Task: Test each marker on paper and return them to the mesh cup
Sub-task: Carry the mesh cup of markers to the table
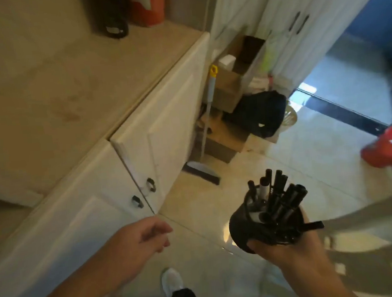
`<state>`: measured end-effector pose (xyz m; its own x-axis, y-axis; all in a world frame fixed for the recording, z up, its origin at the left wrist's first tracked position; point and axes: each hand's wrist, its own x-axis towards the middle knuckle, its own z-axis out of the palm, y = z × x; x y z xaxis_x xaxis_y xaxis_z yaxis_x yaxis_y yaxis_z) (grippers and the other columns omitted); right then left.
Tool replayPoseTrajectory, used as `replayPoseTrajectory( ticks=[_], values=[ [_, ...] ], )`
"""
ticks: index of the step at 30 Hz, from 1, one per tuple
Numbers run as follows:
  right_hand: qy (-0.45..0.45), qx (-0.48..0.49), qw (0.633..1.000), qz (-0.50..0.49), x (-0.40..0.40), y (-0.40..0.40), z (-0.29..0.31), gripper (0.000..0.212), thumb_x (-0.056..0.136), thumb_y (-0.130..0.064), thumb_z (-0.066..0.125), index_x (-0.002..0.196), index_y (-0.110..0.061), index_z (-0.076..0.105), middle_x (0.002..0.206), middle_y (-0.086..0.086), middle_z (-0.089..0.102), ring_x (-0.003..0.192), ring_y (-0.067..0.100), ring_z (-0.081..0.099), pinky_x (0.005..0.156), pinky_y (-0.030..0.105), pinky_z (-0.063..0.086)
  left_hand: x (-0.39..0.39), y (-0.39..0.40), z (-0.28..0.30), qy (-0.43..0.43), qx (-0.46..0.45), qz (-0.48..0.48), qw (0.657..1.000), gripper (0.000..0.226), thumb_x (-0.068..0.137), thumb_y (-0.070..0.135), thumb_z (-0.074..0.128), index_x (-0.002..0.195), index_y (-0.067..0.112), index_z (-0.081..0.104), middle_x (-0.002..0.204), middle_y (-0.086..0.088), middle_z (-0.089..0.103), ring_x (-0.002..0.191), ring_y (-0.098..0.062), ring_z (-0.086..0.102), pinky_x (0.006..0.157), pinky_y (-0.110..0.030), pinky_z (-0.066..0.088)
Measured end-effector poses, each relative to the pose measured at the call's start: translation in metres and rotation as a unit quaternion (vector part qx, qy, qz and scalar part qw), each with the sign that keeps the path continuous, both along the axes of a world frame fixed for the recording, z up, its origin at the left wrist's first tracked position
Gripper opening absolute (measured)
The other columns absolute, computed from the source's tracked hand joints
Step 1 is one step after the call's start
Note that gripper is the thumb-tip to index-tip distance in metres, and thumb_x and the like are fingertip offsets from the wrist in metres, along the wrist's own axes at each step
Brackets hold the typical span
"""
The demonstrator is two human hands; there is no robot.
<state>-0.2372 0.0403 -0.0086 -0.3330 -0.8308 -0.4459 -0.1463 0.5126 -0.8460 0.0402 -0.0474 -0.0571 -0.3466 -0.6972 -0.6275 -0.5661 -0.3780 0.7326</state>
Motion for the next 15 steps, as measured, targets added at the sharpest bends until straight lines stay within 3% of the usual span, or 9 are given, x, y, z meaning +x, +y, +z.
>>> replayPoseTrajectory(
  ticks=[4, 9, 15],
  values=[
    [0.012, 0.000, 0.998, -0.067, -0.020, 0.068, -0.008, 0.047, 0.069, -0.001, 0.086, 0.109, -0.021, 0.071, 0.103, -0.013, 0.078, 0.100, 0.005, 0.072, 0.074, 0.017, 0.056, -0.041, 0.012, -0.006, -0.013, 0.000, -0.093, 0.996, 0.019, 0.095, 0.012, 0.057, 0.094, 0.026, 0.070, 0.088, 0.003, 0.076, 0.082, -0.011, 0.071, 0.082, -0.035, 0.055],
    [0.005, -0.032, 0.981, -0.190, -0.022, 0.155, -0.013, 0.051, 0.068, 0.001, 0.087, 0.104, -0.030, 0.068, 0.101, -0.028, 0.074, 0.098, -0.002, 0.070, 0.074, 0.012, 0.054, -0.090, 0.048, -0.005, -0.038, -0.033, -0.216, 0.975, 0.024, 0.094, 0.009, 0.057, 0.087, 0.025, 0.073, 0.082, -0.001, 0.076, 0.077, -0.018, 0.070, 0.082, -0.045, 0.055],
    [0.028, -0.069, 0.946, -0.315, -0.011, 0.264, 0.004, 0.058, 0.069, -0.007, 0.088, 0.115, -0.034, 0.064, 0.105, -0.033, 0.070, 0.100, -0.008, 0.066, 0.078, 0.009, 0.051, -0.142, 0.107, 0.024, -0.030, -0.044, -0.362, 0.931, 0.025, 0.094, 0.011, 0.059, 0.085, 0.028, 0.074, 0.083, -0.003, 0.076, 0.076, -0.017, 0.071, 0.078, -0.037, 0.055]
  ],
)
